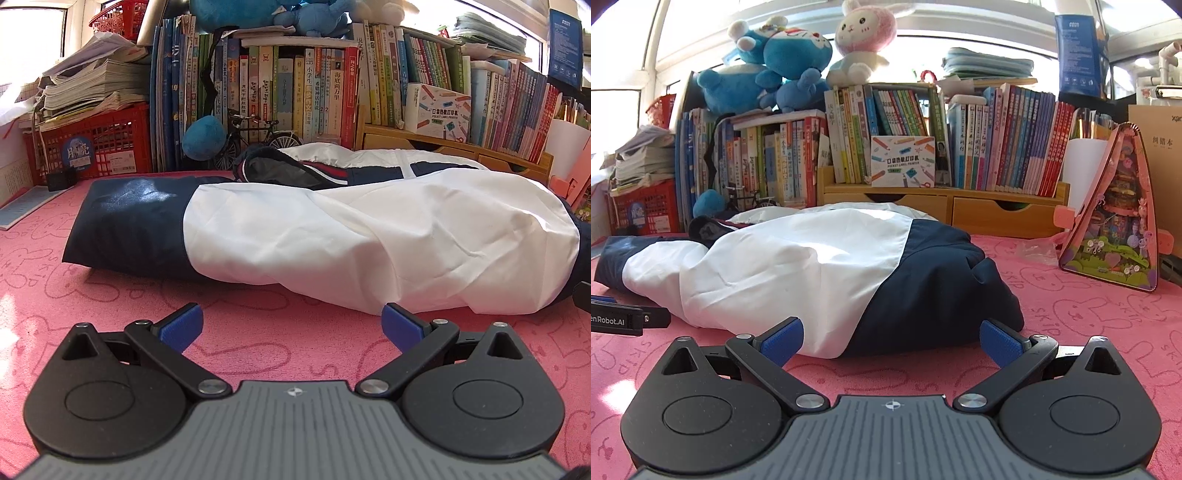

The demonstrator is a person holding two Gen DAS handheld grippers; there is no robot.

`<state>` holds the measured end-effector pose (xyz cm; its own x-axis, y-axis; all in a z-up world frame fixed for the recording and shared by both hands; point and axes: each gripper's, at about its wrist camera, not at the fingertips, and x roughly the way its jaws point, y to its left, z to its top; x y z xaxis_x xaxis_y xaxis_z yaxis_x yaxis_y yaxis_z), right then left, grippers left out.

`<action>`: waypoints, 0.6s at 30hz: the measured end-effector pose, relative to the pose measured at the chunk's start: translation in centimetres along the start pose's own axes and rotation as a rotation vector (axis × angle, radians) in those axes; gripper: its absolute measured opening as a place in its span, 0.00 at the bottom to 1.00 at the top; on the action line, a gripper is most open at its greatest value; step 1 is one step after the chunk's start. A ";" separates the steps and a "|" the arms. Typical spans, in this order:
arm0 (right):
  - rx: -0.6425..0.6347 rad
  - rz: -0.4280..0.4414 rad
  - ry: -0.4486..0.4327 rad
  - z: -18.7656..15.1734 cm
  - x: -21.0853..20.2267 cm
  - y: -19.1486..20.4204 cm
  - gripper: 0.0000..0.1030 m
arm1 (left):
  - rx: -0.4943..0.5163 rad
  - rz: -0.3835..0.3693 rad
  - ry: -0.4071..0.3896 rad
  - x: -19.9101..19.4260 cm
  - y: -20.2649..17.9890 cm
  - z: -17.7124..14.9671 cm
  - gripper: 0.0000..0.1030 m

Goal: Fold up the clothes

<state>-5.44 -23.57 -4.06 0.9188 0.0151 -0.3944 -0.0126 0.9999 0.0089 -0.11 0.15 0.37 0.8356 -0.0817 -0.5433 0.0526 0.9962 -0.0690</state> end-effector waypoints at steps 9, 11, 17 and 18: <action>-0.147 0.038 -0.117 1.6 -1.3 1.7 1.00 | 0.103 -0.149 -0.213 -2.0 -0.2 1.9 1.00; -0.184 0.042 -0.221 1.9 -1.7 2.1 1.00 | 0.139 -0.147 -0.255 -2.3 0.5 2.2 1.00; -0.161 0.070 -0.227 1.3 -1.0 2.0 1.00 | 0.241 -0.159 -0.250 -0.6 2.0 0.7 1.00; -0.159 0.073 -0.229 1.2 -0.9 2.1 1.00 | 0.250 -0.159 -0.243 -0.4 1.9 0.4 1.00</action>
